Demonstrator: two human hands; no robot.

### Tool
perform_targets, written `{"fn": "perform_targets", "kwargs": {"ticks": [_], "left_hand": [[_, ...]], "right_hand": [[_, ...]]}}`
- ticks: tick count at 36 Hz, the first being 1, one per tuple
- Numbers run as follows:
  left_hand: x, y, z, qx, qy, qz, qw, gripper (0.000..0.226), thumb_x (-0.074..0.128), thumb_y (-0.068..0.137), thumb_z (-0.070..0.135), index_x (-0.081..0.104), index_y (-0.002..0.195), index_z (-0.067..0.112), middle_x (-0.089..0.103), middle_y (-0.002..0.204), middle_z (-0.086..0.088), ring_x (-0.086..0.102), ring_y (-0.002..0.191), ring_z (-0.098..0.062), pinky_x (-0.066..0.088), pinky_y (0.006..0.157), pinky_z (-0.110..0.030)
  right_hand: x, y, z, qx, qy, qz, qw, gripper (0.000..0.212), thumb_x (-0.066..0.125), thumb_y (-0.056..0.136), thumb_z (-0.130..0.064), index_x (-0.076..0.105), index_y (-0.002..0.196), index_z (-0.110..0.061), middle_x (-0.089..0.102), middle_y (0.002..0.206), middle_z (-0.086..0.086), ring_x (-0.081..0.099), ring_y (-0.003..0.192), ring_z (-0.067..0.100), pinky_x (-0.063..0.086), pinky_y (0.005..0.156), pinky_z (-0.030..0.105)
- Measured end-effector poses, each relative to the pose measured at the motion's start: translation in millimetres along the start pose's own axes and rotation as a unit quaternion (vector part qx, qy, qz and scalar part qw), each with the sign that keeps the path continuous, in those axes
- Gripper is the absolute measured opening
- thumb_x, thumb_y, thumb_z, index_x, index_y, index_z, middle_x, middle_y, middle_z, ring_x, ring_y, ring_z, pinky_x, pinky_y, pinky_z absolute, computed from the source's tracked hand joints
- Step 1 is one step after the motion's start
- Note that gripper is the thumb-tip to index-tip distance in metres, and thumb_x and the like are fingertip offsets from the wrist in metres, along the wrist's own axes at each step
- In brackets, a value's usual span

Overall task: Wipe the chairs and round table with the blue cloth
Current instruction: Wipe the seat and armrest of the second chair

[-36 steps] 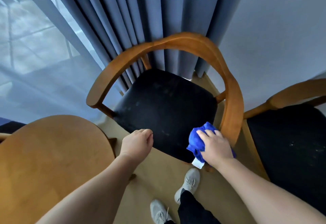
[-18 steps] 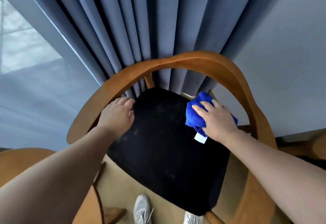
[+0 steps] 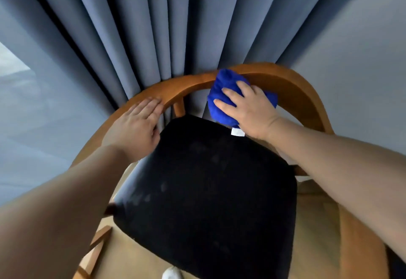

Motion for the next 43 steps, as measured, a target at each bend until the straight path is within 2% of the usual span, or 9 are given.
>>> {"fn": "perform_targets", "kwargs": {"ticks": [3, 5, 7, 10, 14, 25, 33, 38, 43], "left_hand": [[4.1, -1.1, 1.2, 0.001, -0.010, -0.006, 1.000, 0.070, 0.058, 0.080, 0.029, 0.038, 0.143, 0.007, 0.043, 0.146, -0.013, 0.039, 0.135, -0.031, 0.025, 0.110, -0.041], [4.0, -2.6, 2.2, 0.004, -0.004, -0.004, 1.000, 0.069, 0.052, 0.081, 0.035, 0.039, 0.143, 0.007, 0.042, 0.147, -0.012, 0.038, 0.135, -0.029, 0.022, 0.110, -0.039], [3.2, -2.2, 1.6, 0.010, 0.000, 0.001, 1.000, 0.069, 0.054, 0.082, 0.033, 0.039, 0.143, 0.006, 0.042, 0.147, -0.012, 0.038, 0.136, -0.029, 0.021, 0.110, -0.038], [3.6, 0.1, 2.3, 0.021, 0.013, 0.001, 1.000, 0.072, 0.062, 0.079, 0.030, 0.039, 0.143, 0.005, 0.041, 0.148, -0.013, 0.038, 0.136, -0.030, 0.021, 0.110, -0.038], [2.9, 1.0, 1.8, 0.019, 0.012, -0.012, 1.000, 0.072, 0.055, 0.079, 0.031, 0.037, 0.144, 0.006, 0.038, 0.150, -0.012, 0.035, 0.138, -0.029, 0.019, 0.112, -0.037], [5.1, 1.9, 0.5, 0.009, 0.005, -0.023, 1.000, 0.078, 0.066, 0.074, 0.027, 0.039, 0.143, 0.005, 0.038, 0.149, -0.013, 0.034, 0.138, -0.029, 0.022, 0.113, -0.038], [0.4, 1.1, 2.5, -0.001, -0.017, -0.029, 0.999, 0.078, 0.053, 0.072, 0.031, 0.038, 0.144, 0.006, 0.037, 0.150, -0.012, 0.033, 0.139, -0.029, 0.022, 0.113, -0.038], [2.8, 0.2, 1.4, 0.002, -0.022, -0.033, 0.999, 0.083, 0.065, 0.071, 0.026, 0.035, 0.146, 0.006, 0.034, 0.152, -0.012, 0.030, 0.140, -0.028, 0.020, 0.115, -0.037], [5.3, 0.3, 2.0, 0.015, -0.009, -0.036, 0.999, 0.083, 0.050, 0.071, 0.037, 0.034, 0.145, 0.004, 0.032, 0.152, -0.014, 0.029, 0.141, -0.027, 0.017, 0.115, -0.037]], "right_hand": [[6.6, 23.9, 0.2, -0.012, -0.048, -0.010, 0.999, 0.057, 0.065, 0.081, -0.015, 0.052, 0.136, -0.021, 0.051, 0.138, 0.018, 0.049, 0.119, 0.049, 0.047, 0.086, 0.055], [17.9, 38.0, 1.1, -0.016, -0.077, -0.027, 0.997, 0.056, 0.051, 0.090, -0.017, 0.039, 0.144, -0.023, 0.034, 0.150, 0.019, 0.038, 0.129, 0.050, 0.040, 0.094, 0.058], [33.4, 45.4, 5.8, -0.018, -0.104, -0.047, 0.993, 0.065, 0.052, 0.091, -0.022, 0.024, 0.150, -0.026, 0.012, 0.159, 0.016, 0.023, 0.137, 0.049, 0.031, 0.101, 0.062], [50.5, 40.8, 14.4, -0.032, -0.141, -0.054, 0.988, 0.076, 0.053, 0.091, -0.024, 0.008, 0.153, -0.027, -0.013, 0.160, 0.009, 0.005, 0.143, 0.044, 0.019, 0.109, 0.064], [66.1, 22.4, 35.2, -0.044, -0.195, -0.064, 0.978, 0.075, 0.048, 0.094, -0.023, 0.001, 0.153, -0.025, -0.033, 0.151, 0.005, -0.009, 0.145, 0.040, 0.007, 0.112, 0.063], [87.3, -78.5, 90.8, 0.075, -0.189, -0.227, 0.953, 0.086, 0.055, 0.088, -0.036, 0.001, 0.153, -0.023, -0.010, 0.161, 0.002, -0.024, 0.140, 0.038, -0.006, 0.113, 0.059], [109.8, -155.3, 87.4, 0.123, -0.172, -0.298, 0.931, 0.075, 0.042, 0.092, -0.035, 0.000, 0.153, -0.022, -0.010, 0.161, 0.004, -0.022, 0.141, 0.041, -0.014, 0.109, 0.061], [118.9, -166.5, 82.3, 0.128, -0.160, -0.305, 0.930, 0.076, 0.044, 0.091, -0.032, 0.002, 0.154, -0.021, -0.007, 0.161, 0.006, -0.020, 0.142, 0.041, -0.016, 0.108, 0.062], [113.1, -132.1, 82.5, 0.123, -0.167, -0.261, 0.943, 0.086, 0.051, 0.088, -0.036, -0.002, 0.153, -0.021, -0.013, 0.160, 0.008, -0.024, 0.138, 0.044, -0.009, 0.109, 0.064]]}}
Point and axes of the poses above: each hand's wrist, its own y-axis towards the middle knuckle, its own x-axis out of the palm, z = x × y, the point moved 8 cm from there along y, towards the middle knuckle
